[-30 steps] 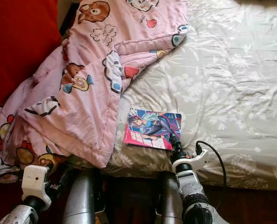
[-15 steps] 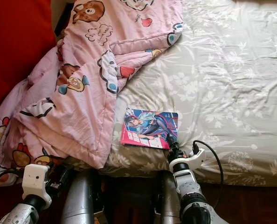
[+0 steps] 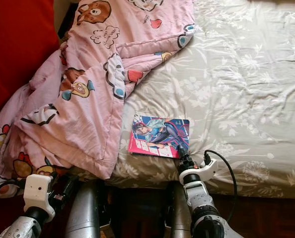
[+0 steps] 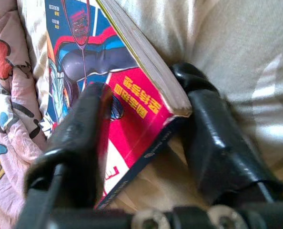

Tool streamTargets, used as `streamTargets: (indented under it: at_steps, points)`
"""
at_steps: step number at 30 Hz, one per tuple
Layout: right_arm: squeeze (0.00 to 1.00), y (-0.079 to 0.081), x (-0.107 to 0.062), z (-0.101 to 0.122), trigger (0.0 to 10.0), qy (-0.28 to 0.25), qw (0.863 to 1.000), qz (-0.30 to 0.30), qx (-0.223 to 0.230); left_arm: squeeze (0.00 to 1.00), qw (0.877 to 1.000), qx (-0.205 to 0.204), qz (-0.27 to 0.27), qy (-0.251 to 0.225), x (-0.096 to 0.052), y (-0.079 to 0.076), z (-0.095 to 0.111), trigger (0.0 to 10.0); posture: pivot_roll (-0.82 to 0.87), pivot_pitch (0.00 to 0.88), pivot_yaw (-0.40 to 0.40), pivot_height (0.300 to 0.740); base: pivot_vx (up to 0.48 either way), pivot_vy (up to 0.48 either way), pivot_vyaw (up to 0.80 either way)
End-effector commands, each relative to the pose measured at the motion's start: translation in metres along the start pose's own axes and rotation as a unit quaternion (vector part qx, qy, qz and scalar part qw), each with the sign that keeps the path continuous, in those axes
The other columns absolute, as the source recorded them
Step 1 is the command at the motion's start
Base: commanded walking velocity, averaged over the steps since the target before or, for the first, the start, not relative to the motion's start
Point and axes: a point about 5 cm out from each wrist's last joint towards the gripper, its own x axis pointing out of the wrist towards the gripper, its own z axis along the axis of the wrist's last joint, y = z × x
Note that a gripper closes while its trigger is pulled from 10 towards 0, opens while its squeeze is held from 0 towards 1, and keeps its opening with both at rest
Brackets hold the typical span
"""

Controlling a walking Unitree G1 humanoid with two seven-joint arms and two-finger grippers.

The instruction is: Clean up the room

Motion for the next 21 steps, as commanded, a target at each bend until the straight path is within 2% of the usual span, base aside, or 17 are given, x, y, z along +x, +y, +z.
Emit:
streamTargets:
  at_steps: [1,7,8,9,12,17,21]
  points:
    - [0.00,-0.002,-0.003,-0.032,1.8,0.063,0.998,-0.010,0.018,0.00,1.000,0.007,0.000,0.022,-0.005,-0.001,-0.009,10.0,0.26,0.335,0.029,0.581,0.000,0.000,0.00]
    - [0.00,-0.002,-0.003,-0.032,1.8,0.063,0.998,-0.010,0.018,0.00,1.000,0.007,0.000,0.022,-0.005,-0.001,-0.009,10.0,0.26,0.335,0.029,0.581,0.000,0.000,0.00]
    - [0.00,-0.002,-0.002,-0.032,0.0,0.063,0.998,-0.008,0.018,0.00,1.000,0.008,0.000,0.022,-0.005,-0.001,-0.009,10.0,0.26,0.334,0.028,0.581,0.000,0.000,0.00]
    - [0.00,0.006,0.001,-0.026,0.0,0.055,0.998,0.036,0.020,0.00,1.000,0.008,0.002,0.020,0.008,-0.003,-0.011,10.0,0.19,0.244,0.016,0.581,0.000,0.000,0.00]
    - [0.00,0.022,0.006,-0.013,0.0,0.035,0.992,0.119,0.026,0.00,1.000,0.008,0.002,0.015,0.033,-0.008,-0.014,10.0,0.18,0.211,0.010,0.581,0.000,0.000,0.00]
    - [0.00,0.030,0.005,-0.005,0.0,0.021,0.984,0.173,0.032,0.00,1.000,0.008,0.008,0.023,0.044,-0.008,-0.023,10.0,0.13,0.141,-0.004,0.581,0.000,0.000,0.00]
    - [0.00,0.030,0.003,-0.002,0.0,0.018,0.983,0.184,0.019,0.00,1.000,0.007,0.009,0.025,0.050,-0.010,-0.024,10.0,0.12,0.107,-0.014,0.581,0.000,0.000,0.00]
